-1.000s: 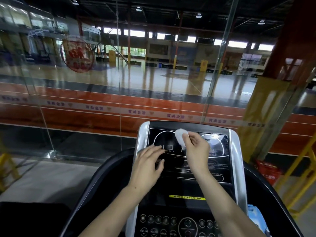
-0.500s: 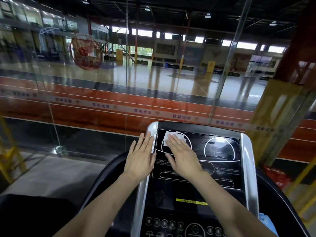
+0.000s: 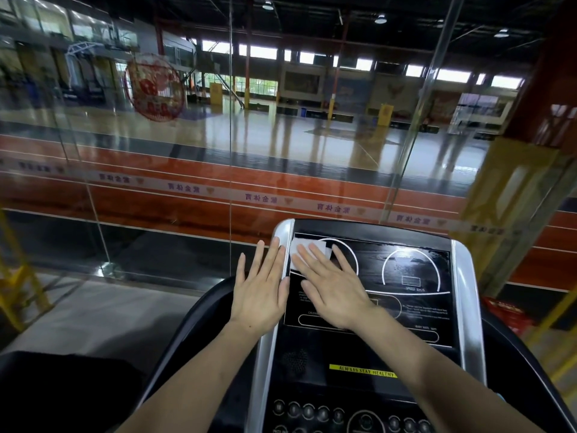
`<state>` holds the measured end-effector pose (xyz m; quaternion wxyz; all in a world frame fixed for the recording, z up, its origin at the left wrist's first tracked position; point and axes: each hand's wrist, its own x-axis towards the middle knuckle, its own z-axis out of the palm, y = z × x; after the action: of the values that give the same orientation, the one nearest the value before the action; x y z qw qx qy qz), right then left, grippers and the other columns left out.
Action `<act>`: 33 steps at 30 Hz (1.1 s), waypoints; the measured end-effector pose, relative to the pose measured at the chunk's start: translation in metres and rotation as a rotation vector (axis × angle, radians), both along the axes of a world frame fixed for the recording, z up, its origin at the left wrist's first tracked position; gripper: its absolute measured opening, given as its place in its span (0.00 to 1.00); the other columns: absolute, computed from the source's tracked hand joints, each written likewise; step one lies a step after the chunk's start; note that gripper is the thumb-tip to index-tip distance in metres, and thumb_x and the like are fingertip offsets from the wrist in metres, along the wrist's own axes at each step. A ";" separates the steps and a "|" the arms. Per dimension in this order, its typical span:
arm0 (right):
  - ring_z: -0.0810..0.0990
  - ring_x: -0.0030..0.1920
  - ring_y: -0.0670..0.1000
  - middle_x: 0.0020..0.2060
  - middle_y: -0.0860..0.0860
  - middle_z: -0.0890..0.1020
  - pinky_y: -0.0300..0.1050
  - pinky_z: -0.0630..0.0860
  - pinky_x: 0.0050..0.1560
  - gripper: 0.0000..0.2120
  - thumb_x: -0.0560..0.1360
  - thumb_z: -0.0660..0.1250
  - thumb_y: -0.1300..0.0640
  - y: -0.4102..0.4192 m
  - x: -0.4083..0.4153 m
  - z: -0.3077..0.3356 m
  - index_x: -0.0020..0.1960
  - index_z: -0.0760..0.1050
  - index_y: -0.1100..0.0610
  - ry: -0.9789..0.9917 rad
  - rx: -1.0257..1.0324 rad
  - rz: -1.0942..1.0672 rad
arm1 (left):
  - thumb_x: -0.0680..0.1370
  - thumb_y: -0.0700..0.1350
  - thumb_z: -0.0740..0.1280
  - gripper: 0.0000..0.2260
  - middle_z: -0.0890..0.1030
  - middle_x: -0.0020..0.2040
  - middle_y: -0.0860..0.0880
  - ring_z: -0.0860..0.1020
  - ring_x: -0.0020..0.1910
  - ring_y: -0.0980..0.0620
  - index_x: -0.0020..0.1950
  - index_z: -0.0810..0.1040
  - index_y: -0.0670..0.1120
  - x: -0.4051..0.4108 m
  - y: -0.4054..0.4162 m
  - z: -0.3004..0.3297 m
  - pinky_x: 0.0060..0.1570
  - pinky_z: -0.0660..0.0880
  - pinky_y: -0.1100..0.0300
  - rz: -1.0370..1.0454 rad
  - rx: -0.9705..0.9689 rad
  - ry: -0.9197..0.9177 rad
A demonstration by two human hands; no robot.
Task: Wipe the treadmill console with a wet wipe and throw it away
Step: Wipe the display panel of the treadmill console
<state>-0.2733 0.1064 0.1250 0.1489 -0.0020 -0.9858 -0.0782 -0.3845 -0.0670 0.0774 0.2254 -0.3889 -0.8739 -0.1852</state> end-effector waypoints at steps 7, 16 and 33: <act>0.40 0.84 0.44 0.84 0.42 0.47 0.65 0.33 0.81 0.31 0.84 0.32 0.38 0.009 -0.008 0.017 0.85 0.48 0.44 -0.012 0.042 -0.026 | 0.86 0.58 0.41 0.28 0.39 0.86 0.53 0.40 0.84 0.49 0.85 0.42 0.51 0.000 0.001 -0.002 0.81 0.47 0.39 -0.005 -0.002 -0.017; 0.35 0.83 0.42 0.84 0.40 0.43 0.65 0.32 0.80 0.27 0.87 0.39 0.40 -0.002 0.029 -0.021 0.85 0.45 0.42 -0.081 -0.006 -0.016 | 0.86 0.58 0.44 0.29 0.38 0.85 0.52 0.40 0.84 0.47 0.85 0.43 0.50 0.001 0.001 -0.001 0.81 0.46 0.38 -0.003 -0.014 -0.002; 0.39 0.83 0.43 0.83 0.40 0.42 0.67 0.30 0.79 0.30 0.84 0.33 0.36 0.021 0.020 0.007 0.85 0.44 0.40 -0.012 -0.050 -0.180 | 0.86 0.60 0.47 0.34 0.43 0.85 0.40 0.40 0.84 0.43 0.84 0.48 0.40 0.004 0.005 0.007 0.81 0.47 0.37 0.029 -0.168 0.171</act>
<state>-0.2533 0.1271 0.1324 0.1354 -0.0938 -0.9841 -0.0666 -0.3805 -0.0619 0.0848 0.2683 -0.4081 -0.8694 -0.0744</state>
